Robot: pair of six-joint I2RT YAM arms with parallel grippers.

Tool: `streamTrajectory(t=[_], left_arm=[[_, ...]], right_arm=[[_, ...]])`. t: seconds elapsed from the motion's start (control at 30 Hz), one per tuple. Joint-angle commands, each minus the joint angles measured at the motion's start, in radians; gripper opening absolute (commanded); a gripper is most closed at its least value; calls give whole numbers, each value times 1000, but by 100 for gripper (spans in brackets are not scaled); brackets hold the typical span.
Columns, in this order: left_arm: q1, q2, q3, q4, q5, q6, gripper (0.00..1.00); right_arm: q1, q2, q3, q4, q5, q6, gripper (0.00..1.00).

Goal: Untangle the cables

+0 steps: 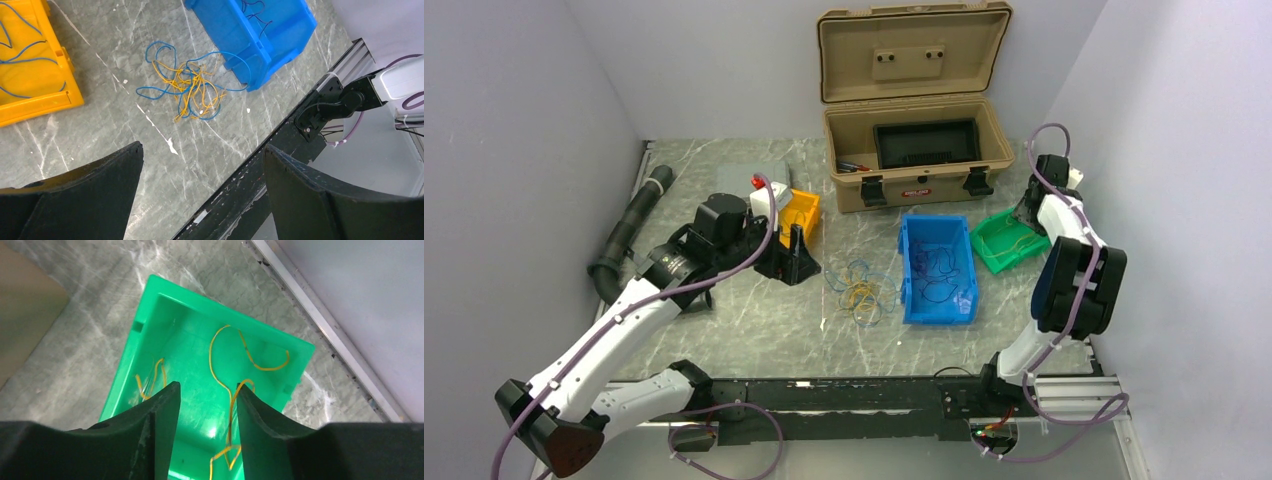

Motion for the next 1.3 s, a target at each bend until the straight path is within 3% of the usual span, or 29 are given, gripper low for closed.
streamTrajectory(t=[0.0, 0.2, 0.57, 0.87, 1.27], left_arm=[[-4, -25, 17, 2, -20, 16, 91], [-4, -34, 10, 1, -24, 19, 91], [-4, -86, -47, 12, -59, 22, 92], [-4, -84, -53, 9, -59, 37, 92], [-4, -85, -49, -3, -71, 47, 92]], right_arm=[[-3, -142, 35, -32, -37, -20, 52], [-1, -271, -37, -59, -143, -7, 65], [14, -533, -318, -52, -217, 135, 69], [13, -561, -452, 37, -294, 277, 62], [13, -467, -441, 126, -276, 340, 49]])
